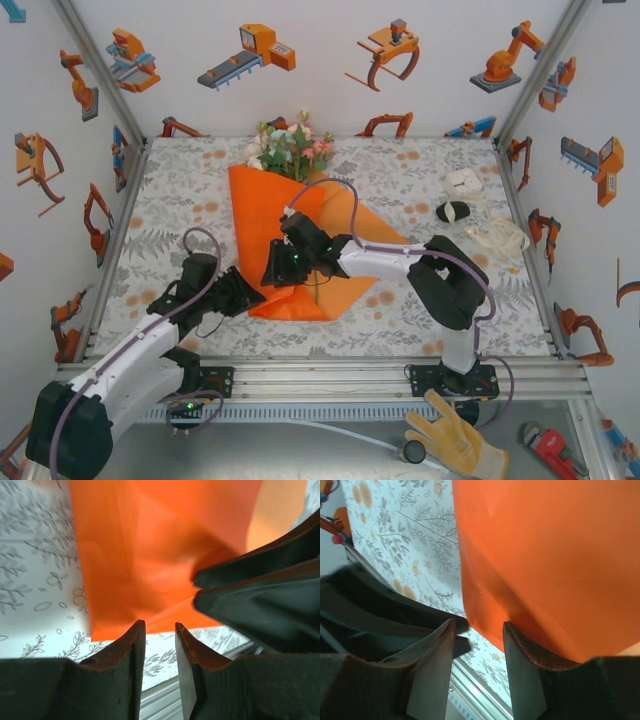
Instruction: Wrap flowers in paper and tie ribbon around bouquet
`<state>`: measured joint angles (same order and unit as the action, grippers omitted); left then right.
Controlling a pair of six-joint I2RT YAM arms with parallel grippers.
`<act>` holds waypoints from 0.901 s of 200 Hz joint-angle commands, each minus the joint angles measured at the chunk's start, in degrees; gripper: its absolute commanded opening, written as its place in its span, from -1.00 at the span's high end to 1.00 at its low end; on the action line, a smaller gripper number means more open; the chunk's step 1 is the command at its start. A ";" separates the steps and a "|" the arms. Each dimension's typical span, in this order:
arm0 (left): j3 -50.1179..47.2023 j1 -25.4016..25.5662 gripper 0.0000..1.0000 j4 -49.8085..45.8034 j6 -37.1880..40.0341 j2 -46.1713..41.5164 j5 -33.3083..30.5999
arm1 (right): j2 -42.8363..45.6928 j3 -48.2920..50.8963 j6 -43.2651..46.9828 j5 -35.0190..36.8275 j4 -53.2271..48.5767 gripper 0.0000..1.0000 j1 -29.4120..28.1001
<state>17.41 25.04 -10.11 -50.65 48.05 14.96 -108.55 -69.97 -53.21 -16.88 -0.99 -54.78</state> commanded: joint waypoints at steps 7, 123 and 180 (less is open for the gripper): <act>-6.10 1.04 0.37 7.56 -2.82 4.15 -2.31 | 4.50 2.55 -1.35 2.20 1.04 0.14 1.50; 11.39 1.35 -0.03 -2.06 8.49 2.04 -2.80 | 36.15 23.72 2.48 19.69 -13.86 -0.09 28.18; 19.18 4.36 0.02 8.82 10.66 19.72 0.15 | 31.67 27.57 8.53 11.67 -14.62 -0.47 46.60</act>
<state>34.09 27.53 -4.25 -43.40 64.42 14.59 -74.11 -43.51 -48.69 -1.34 -14.61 -12.88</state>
